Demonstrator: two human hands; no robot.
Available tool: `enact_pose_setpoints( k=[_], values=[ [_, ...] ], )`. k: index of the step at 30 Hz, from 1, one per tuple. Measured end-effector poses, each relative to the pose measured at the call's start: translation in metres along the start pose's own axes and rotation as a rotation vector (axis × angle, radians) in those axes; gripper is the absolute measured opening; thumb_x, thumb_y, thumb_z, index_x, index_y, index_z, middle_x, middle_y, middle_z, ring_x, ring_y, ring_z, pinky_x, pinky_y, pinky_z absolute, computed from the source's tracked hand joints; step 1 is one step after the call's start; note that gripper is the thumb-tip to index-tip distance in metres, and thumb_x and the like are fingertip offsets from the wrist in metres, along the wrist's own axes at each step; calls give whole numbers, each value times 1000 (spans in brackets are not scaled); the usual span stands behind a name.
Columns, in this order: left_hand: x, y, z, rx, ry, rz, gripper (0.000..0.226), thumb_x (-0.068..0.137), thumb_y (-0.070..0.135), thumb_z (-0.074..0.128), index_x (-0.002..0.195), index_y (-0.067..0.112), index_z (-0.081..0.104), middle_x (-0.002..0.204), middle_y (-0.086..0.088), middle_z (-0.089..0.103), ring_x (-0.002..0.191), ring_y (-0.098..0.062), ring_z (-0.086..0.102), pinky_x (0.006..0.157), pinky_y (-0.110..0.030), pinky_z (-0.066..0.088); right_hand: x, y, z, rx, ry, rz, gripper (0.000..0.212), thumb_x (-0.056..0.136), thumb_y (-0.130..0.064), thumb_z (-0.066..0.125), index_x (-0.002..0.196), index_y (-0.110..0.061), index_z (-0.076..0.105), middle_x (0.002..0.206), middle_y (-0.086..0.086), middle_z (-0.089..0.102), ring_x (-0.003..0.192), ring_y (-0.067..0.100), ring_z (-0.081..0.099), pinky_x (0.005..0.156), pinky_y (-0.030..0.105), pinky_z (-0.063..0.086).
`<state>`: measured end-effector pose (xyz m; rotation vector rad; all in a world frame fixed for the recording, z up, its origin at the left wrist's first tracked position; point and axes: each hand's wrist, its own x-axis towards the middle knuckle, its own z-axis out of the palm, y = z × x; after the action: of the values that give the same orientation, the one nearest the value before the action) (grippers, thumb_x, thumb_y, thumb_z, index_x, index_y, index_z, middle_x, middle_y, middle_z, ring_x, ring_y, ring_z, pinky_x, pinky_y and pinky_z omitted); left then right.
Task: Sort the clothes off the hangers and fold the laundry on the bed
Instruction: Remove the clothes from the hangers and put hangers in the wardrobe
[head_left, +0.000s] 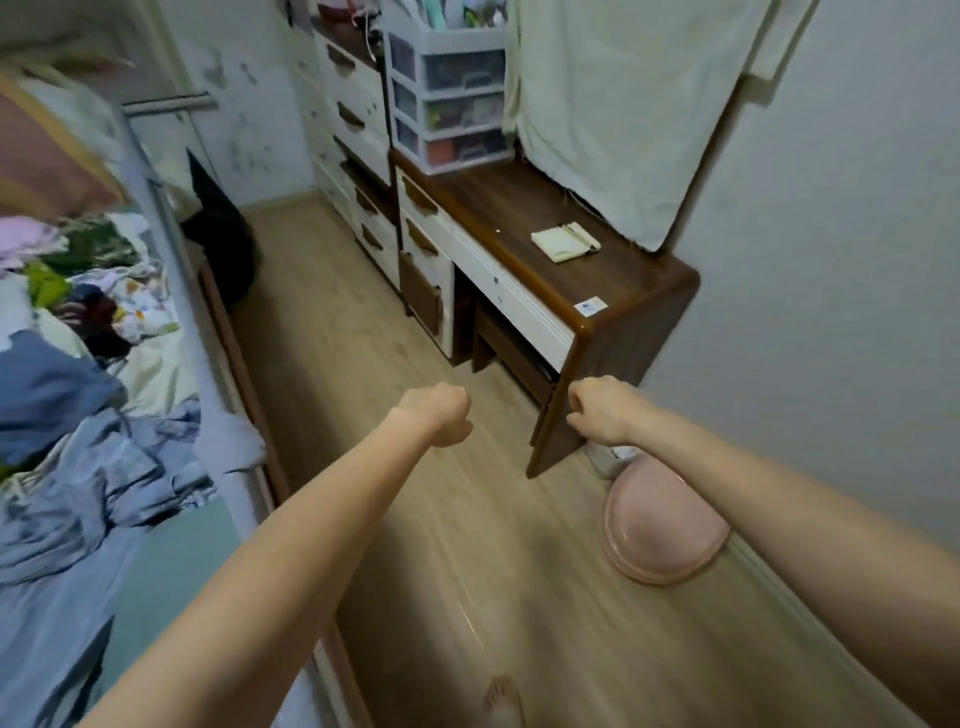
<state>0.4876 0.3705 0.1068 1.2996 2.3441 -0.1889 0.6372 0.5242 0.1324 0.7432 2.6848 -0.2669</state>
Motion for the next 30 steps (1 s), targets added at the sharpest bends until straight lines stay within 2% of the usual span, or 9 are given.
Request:
enact_pose_setpoints(
  k=[3, 8, 11, 13, 18, 23, 25, 28, 30],
  values=[
    [20, -41, -28, -55, 36, -84, 36, 99, 33, 45, 126, 12, 55, 122, -9, 59, 108, -28, 58, 87, -39, 50, 61, -23, -39, -16, -14, -119, 9, 95, -22, 50, 88, -17, 51, 86, 1, 53, 78, 18, 52, 54, 24, 36],
    [33, -127, -49, -116, 78, -301, 32, 98, 31, 45, 120, 12, 57, 119, -9, 60, 107, -30, 59, 87, -38, 49, 174, -85, -74, -83, -63, -308, 19, 94, -24, 49, 101, -9, 58, 100, 9, 61, 90, 25, 60, 78, 40, 53],
    [40, -185, -54, -136, 46, -451, 26, 95, 25, 46, 111, 11, 61, 110, -9, 61, 101, -30, 61, 73, -34, 43, 243, -137, -83, -136, -82, -455, 24, 94, -25, 49, 103, -5, 60, 107, 15, 62, 95, 31, 61, 74, 36, 50],
    [44, -225, -62, -162, 50, -559, 23, 93, 24, 47, 106, 11, 62, 107, -8, 62, 97, -30, 61, 70, -35, 43, 286, -175, -92, -152, -78, -566, 26, 93, -27, 51, 105, -6, 61, 110, 14, 63, 97, 32, 60, 79, 37, 51],
    [23, -307, -93, -234, 121, -862, 33, 97, 26, 47, 124, 9, 56, 122, -10, 60, 110, -32, 58, 72, -34, 41, 379, -288, -128, -246, -62, -831, 26, 91, -27, 52, 107, -8, 61, 116, 14, 63, 107, 32, 58, 86, 35, 48],
    [-2, -356, -82, -359, 56, -1092, 20, 98, 24, 44, 93, 8, 53, 100, -15, 58, 89, -33, 56, 72, -38, 45, 435, -398, -152, -301, -80, -1031, 25, 92, -27, 52, 107, -8, 57, 120, 16, 61, 111, 31, 57, 83, 33, 45],
    [-10, -380, -69, -399, 26, -1174, 23, 98, 26, 44, 101, 7, 57, 106, -12, 59, 95, -31, 57, 77, -37, 46, 451, -440, -150, -358, -101, -1105, 27, 93, -25, 50, 112, -7, 56, 120, 16, 60, 111, 31, 56, 81, 33, 44],
    [-21, -415, -54, -479, 4, -1286, 32, 98, 29, 45, 123, 11, 55, 125, -9, 57, 112, -29, 55, 80, -36, 43, 474, -492, -142, -409, -132, -1180, 17, 95, -23, 48, 100, -7, 54, 112, 17, 62, 101, 31, 58, 77, 34, 44],
    [-24, -448, -41, -505, 15, -1340, 29, 97, 25, 45, 119, 11, 58, 118, -8, 60, 107, -28, 57, 76, -35, 41, 495, -530, -135, -418, -150, -1208, 23, 94, -24, 50, 101, -3, 56, 105, 17, 62, 97, 32, 58, 76, 36, 45]
  ],
)
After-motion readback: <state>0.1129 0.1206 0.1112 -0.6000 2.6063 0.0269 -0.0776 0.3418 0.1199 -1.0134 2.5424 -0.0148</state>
